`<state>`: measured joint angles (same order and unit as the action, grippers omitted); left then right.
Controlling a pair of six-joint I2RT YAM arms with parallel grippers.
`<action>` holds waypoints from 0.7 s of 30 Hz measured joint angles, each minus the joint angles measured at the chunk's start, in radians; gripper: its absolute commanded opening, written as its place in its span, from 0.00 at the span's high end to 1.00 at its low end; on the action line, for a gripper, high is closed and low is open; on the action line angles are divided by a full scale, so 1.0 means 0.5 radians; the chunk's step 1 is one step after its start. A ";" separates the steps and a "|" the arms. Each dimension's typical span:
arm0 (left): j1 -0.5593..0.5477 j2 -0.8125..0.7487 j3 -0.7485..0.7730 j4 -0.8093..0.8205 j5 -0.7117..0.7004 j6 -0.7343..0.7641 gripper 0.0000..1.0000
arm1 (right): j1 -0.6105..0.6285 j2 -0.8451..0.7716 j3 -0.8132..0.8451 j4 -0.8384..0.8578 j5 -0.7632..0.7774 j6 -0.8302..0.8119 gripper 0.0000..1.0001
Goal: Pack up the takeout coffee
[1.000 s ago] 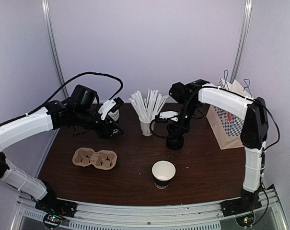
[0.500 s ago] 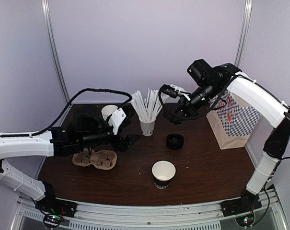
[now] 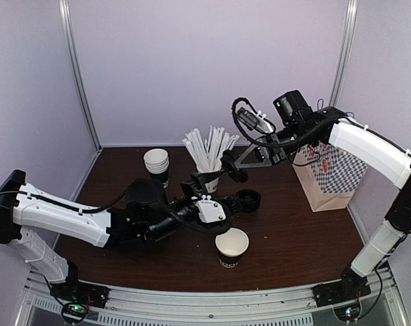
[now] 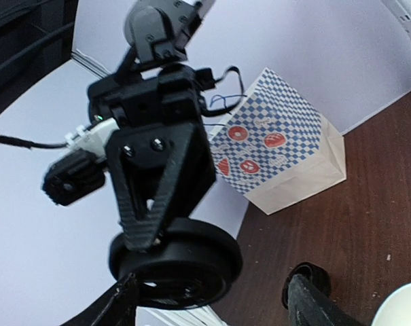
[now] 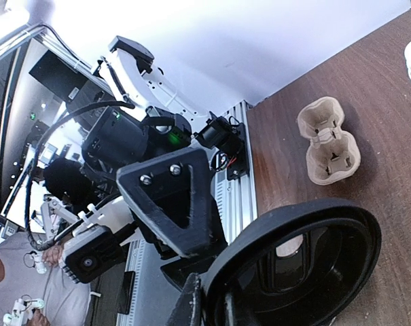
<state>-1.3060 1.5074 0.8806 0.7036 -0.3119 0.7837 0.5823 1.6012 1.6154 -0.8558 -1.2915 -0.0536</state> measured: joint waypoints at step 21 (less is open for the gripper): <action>0.011 -0.258 -0.043 -0.084 -0.030 0.112 0.16 | -0.024 -0.301 -0.558 1.470 -0.364 1.276 0.87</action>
<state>-1.3003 1.3785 0.8593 0.6617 -0.3267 0.8398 0.5705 1.4509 1.3365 -0.1207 -1.4734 0.5842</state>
